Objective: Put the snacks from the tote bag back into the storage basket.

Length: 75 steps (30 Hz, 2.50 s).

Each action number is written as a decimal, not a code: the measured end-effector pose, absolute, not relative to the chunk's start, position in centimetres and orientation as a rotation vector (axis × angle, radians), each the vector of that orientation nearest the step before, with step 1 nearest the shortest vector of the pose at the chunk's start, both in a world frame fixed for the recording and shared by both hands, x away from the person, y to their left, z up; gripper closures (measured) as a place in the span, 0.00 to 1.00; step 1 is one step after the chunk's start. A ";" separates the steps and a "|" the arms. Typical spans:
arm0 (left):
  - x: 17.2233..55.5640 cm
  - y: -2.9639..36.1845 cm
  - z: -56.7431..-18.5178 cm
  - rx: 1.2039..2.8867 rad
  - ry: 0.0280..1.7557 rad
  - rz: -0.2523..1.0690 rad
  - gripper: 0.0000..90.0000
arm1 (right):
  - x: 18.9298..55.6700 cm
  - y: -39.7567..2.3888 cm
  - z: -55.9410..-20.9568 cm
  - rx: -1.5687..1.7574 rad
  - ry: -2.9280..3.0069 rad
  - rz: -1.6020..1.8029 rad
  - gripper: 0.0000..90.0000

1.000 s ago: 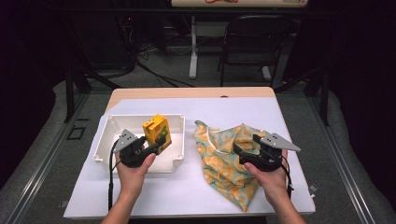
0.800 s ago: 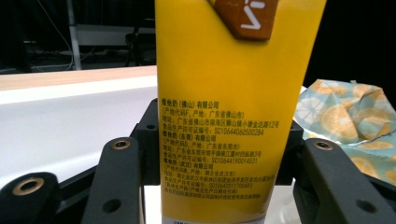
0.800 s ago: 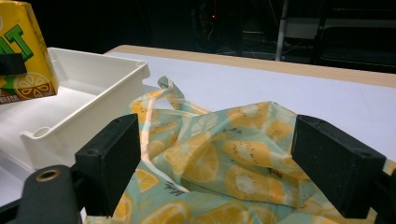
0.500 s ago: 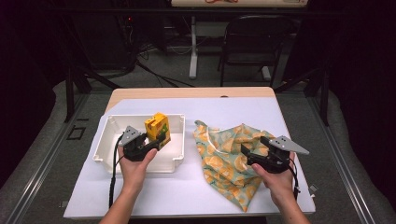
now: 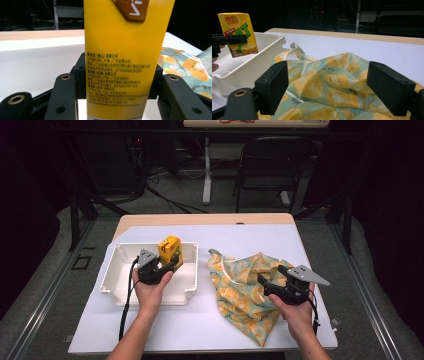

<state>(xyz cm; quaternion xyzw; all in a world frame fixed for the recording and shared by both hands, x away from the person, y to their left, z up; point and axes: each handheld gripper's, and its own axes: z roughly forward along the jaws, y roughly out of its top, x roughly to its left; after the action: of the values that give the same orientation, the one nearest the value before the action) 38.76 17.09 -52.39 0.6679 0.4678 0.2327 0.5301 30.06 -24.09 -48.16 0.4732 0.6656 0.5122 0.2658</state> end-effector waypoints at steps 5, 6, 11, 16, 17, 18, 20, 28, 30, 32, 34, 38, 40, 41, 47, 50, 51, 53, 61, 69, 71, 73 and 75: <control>39.6 16.8 -52.8 1.604 1.137 0.567 0.58 | 30.2 -24.2 -48.3 1.285 1.792 1.385 0.19; 39.7 16.8 -52.9 1.607 1.144 0.567 0.58 | 30.2 -24.2 -48.3 1.284 1.789 1.385 0.19; 40.3 16.6 -53.7 1.642 1.185 0.564 0.58 | 30.3 -24.2 -48.5 1.286 1.792 1.378 0.19; 40.6 16.5 -54.2 1.669 1.217 0.565 0.58 | 30.3 -24.3 -48.6 1.291 1.791 1.375 0.20; 40.7 16.5 -54.3 1.677 1.222 0.564 0.58 | 30.3 -24.3 -48.6 1.292 1.791 1.374 0.20; 40.8 16.4 -54.4 1.681 1.232 0.561 0.58 | 30.3 -24.3 -48.6 1.292 1.790 1.373 0.20; 40.9 16.4 -54.5 1.688 1.241 0.555 0.58 | 30.3 -24.3 -48.7 1.292 1.789 1.370 0.20; 41.3 16.0 -54.8 1.743 1.266 0.553 0.58 | 30.4 -24.2 -48.9 1.294 1.796 1.363 0.20; 41.3 15.9 -54.8 1.747 1.263 0.556 0.58 | 30.4 -24.1 -48.9 1.296 1.796 1.363 0.20; 41.3 15.9 -54.8 1.755 1.261 0.558 0.58 | 30.4 -24.1 -49.0 1.298 1.796 1.361 0.20; 41.3 15.8 -54.8 1.767 1.260 0.564 0.58 | 30.4 -24.1 -49.0 1.300 1.794 1.365 0.20; 41.3 15.8 -54.9 1.758 1.257 0.559 0.58 | 30.4 -24.1 -49.1 1.303 1.796 1.357 0.20; 41.3 15.9 -54.9 1.762 1.255 0.558 0.58 | 30.4 -24.2 -49.1 1.305 1.793 1.358 0.20; 41.3 15.8 -54.9 1.763 1.255 0.560 0.58 | 30.4 -24.2 -49.1 1.305 1.791 1.358 0.20; 41.2 15.9 -54.8 1.784 1.255 0.551 0.57 | 30.4 -24.2 -49.1 1.305 1.794 1.352 0.21; 41.1 15.8 -54.8 1.792 1.256 0.558 0.56 | 30.4 -24.2 -49.1 1.306 1.793 1.351 0.21; 41.1 15.8 -54.8 1.794 1.257 0.554 0.56 | 30.4 -24.2 -49.1 1.307 1.792 1.349 0.21; 41.2 15.9 -54.7 1.799 1.264 0.541 0.55 | 30.4 -24.3 -49.1 1.305 1.793 1.348 0.21; 40.1 16.7 -53.4 1.797 1.292 0.487 0.21 | 30.2 -24.5 -49.1 1.302 1.792 1.347 0.20; 36.6 17.7 -52.2 1.784 1.237 0.494 0.21 | 30.0 -24.7 -49.1 1.297 1.789 1.347 0.20; 35.5 17.9 -52.0 1.769 1.230 0.493 0.26 | 30.0 -24.8 -49.2 1.300 1.788 1.345 0.20; 34.7 17.9 -51.9 1.766 1.246 0.498 0.37 | 30.0 -24.9 -49.2 1.302 1.789 1.344 0.20; 33.9 18.0 -51.9 1.756 1.253 0.516 0.47 | 30.0 -24.9 -49.2 1.303 1.789 1.341 0.20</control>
<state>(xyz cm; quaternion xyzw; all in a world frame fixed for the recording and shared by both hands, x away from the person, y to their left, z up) 33.94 17.96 -51.88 0.7088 0.5056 0.2081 0.4457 29.97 -24.85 -49.19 0.4843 0.6650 0.4985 0.2732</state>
